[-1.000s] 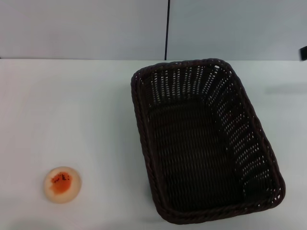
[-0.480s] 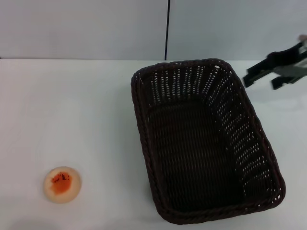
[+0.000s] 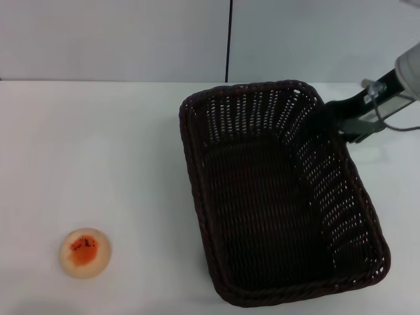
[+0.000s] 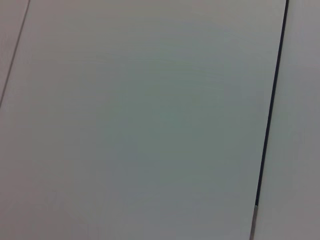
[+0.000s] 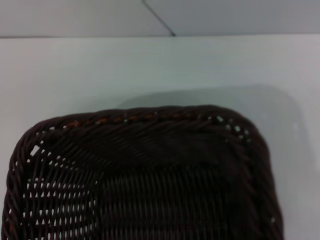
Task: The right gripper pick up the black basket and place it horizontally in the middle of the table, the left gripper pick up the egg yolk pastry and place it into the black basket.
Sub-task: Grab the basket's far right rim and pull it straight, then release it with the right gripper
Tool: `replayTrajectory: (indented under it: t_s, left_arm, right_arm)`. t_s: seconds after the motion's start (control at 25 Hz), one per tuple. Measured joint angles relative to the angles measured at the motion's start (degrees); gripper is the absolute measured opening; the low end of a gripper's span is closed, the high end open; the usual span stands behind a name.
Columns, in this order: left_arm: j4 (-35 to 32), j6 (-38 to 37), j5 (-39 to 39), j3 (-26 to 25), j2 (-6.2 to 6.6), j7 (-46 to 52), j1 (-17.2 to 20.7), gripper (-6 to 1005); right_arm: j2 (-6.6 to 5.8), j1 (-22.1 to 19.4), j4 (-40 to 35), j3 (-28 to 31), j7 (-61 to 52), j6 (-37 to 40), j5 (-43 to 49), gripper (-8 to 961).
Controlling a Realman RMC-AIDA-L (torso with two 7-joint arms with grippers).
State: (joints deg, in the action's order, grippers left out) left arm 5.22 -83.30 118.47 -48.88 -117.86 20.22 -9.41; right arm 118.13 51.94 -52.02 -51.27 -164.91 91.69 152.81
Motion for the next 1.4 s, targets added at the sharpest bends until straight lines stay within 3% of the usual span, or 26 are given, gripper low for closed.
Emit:
replayTrajectory:
  t_s: [0.6,0.88,1.0,1.16,1.32,1.4]
  left_arm:
    - [-0.78,-0.38,0.01,-2.06,0.06,-0.24,-0.38,825]
    - [-0.74,-0.6,0.0,-3.04,-0.03,-0.08,-0.42,825]
    - [-0.45,-0.68,0.01,-3.06,-0.08,-0.07,-0.21,824]
    - [-0.33,-1.41,0.31,-2.87,-0.2,-0.05,0.34,824]
    - [0.09,-1.85,0.4,-2.68,-0.27,-0.03,1.23,824]
    - [0.2,-2.07,0.43,-2.45,-0.31,0.01,1.45,824]
  right_arm:
    - [-0.17,-0.52,2.46,-3.18,1.51,-1.23,-0.59,661]
    - [-0.24,-2.35,0.51,-3.2,2.71,-0.83,-0.63,344]
    - [-0.89,-2.98,-1.63,-2.52,5.15,-0.41,-0.72,215]
    - [-1.85,-3.06,-4.54,-1.98,12.86,-0.17,-1.75,172]
    - [-4.01,-1.36,-4.73,-2.3,27.11,0.59,-8.28,151]
    - [-4.21,-0.85,-4.71,-2.38,30.06,0.64,-8.97,151]
